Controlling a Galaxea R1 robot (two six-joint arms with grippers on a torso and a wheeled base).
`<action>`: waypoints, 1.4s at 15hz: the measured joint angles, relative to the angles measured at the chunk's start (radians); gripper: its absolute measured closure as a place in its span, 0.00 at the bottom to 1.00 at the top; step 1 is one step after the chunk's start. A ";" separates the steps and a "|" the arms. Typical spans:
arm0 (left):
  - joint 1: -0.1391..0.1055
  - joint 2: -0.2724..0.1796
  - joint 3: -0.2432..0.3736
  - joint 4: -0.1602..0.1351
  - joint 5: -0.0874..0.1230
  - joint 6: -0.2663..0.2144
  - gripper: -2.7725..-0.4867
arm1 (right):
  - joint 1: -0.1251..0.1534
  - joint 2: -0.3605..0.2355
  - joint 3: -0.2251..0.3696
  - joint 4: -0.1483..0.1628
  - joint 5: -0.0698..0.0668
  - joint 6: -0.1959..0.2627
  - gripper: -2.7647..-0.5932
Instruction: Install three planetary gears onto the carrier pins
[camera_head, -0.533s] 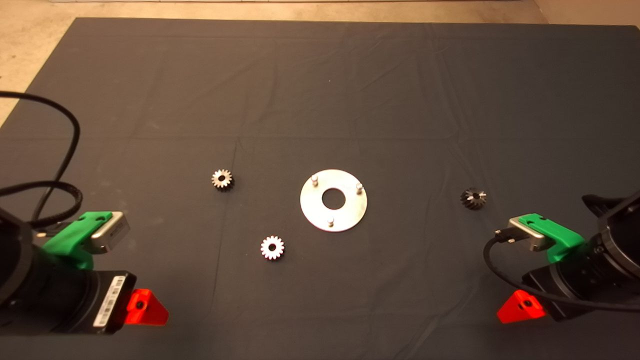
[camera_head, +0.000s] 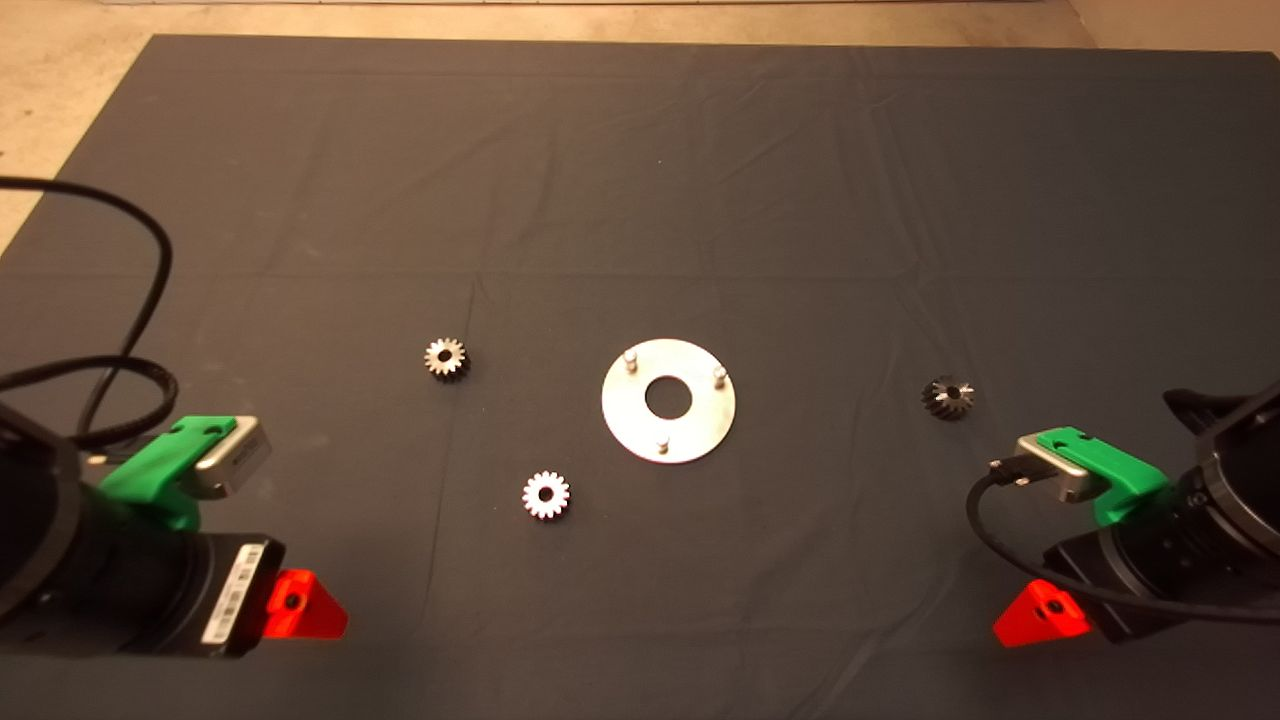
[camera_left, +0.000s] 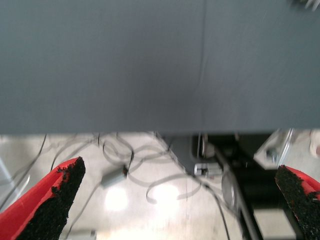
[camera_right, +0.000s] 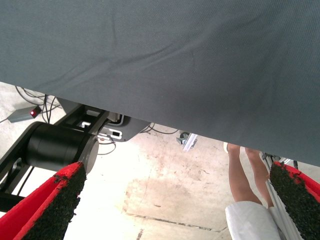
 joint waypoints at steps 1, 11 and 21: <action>0.007 0.012 -0.022 0.042 0.000 0.002 0.00 | 0.000 0.000 0.000 0.000 0.000 0.000 0.02; 0.165 0.265 -0.401 0.182 -0.005 0.170 0.00 | 0.000 0.002 0.000 0.000 -0.002 0.000 0.02; 0.207 0.356 -0.713 0.222 -0.013 0.395 0.00 | 0.000 0.005 0.000 0.000 0.000 -0.001 0.02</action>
